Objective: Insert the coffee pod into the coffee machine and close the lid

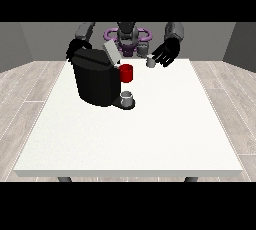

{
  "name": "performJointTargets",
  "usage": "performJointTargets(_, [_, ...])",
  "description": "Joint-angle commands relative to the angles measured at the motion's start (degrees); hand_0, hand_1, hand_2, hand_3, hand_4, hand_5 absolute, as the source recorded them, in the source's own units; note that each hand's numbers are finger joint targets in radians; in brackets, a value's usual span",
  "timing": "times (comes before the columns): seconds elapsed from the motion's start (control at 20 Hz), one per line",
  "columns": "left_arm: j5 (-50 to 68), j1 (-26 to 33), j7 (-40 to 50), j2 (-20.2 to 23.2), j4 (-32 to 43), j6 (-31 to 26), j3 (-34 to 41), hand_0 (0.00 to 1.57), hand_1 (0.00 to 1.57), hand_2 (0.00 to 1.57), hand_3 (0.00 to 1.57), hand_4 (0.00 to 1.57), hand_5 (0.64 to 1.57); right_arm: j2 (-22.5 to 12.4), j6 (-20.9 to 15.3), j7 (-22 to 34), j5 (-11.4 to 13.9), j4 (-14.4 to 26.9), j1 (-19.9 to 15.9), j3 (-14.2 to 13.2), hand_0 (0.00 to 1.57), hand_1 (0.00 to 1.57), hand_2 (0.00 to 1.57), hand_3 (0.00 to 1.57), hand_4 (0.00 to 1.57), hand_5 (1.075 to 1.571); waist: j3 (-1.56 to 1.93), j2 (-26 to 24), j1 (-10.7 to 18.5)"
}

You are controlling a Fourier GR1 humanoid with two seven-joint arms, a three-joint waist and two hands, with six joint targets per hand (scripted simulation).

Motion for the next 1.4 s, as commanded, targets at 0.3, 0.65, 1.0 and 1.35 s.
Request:
performJointTargets(0.3, [0.5,-10.2,5.7,2.0,-0.2,-0.7,3.6,1.21,1.21,1.25,1.19,0.49,1.571,-0.7,-0.5,0.8,0.8,-1.4,-3.4,0.3,0.00,0.00,0.00,0.00,0.51,1.571,0.00,3.9,-4.4])
performJointTargets(0.65, [0.2,-14.1,5.6,3.2,1.0,-1.8,4.3,1.28,1.28,1.33,1.27,0.52,1.571,0.9,-2.5,0.3,3.4,-3.1,-4.0,2.7,0.00,0.00,0.00,0.00,0.46,1.571,0.00,7.0,-6.5])
performJointTargets(1.0, [0.0,-14.9,5.1,4.2,2.6,-2.0,5.2,1.31,1.31,1.33,1.24,0.49,1.571,0.8,-2.7,3.7,2.8,-6.1,-4.4,2.7,0.00,0.00,0.00,0.00,0.52,1.571,-0.01,6.8,-7.7])
performJointTargets(1.35, [-1.6,-15.2,8.3,0.5,2.2,-1.4,3.5,1.32,1.32,1.33,1.23,0.51,1.571,-0.1,-0.9,-0.7,1.4,-3.3,-2.2,1.1,0.00,0.00,0.00,0.00,0.51,1.571,0.02,6.8,-7.6])
